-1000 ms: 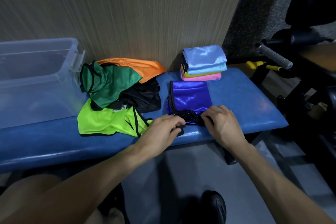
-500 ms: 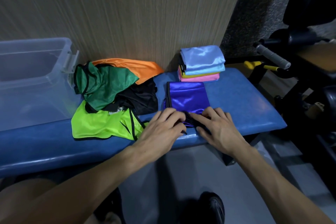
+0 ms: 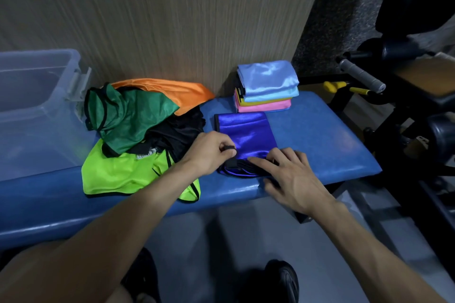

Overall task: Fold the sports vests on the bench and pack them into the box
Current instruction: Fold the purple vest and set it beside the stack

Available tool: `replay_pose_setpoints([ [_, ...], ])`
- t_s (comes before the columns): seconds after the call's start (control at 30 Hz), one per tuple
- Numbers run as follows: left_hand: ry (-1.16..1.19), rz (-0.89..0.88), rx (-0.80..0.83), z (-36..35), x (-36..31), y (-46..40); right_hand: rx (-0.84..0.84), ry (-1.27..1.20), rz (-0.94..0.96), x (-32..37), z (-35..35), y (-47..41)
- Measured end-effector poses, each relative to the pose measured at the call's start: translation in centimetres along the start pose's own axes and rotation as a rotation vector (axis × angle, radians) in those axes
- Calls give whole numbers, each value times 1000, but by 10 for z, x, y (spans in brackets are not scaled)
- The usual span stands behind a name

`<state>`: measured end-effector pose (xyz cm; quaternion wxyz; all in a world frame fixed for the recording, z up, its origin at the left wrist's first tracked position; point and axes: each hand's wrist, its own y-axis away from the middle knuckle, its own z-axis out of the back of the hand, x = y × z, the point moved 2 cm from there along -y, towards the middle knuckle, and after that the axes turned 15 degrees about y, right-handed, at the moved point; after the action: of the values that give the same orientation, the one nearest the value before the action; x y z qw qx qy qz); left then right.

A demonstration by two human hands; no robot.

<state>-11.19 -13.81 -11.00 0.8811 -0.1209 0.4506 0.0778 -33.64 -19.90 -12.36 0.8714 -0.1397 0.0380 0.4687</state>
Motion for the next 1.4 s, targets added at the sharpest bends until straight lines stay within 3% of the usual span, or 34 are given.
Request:
replay_pose_setpoints([
  [0.1,-3,7,3,-3,5,-4,5,-1,23,-6,-1,-5],
  [0.3,-134,-216,-31,-5,19,5,-46,-28,73,-14,-5,-12],
  [0.5,-114,-235,279,5,31,23,-102,-154,72,-19,-10,-13],
  [0.7,-150,-347,139,-2,28,21,-164,-270,-50,-12,-10,-10],
  [0.87,162,-25,147,-4,33,16,76,-821,-248,-27,4,-4],
  [0.97,242,78,114,-8,25,14,155,-968,-337,-29,3,-10],
  [1.13,93,152,18,-15,10,-1,236,-989,-603,-35,0,-32],
  [1.4,-178,259,-31,-19,-4,-16,148,-658,-648,-35,-9,-51],
])
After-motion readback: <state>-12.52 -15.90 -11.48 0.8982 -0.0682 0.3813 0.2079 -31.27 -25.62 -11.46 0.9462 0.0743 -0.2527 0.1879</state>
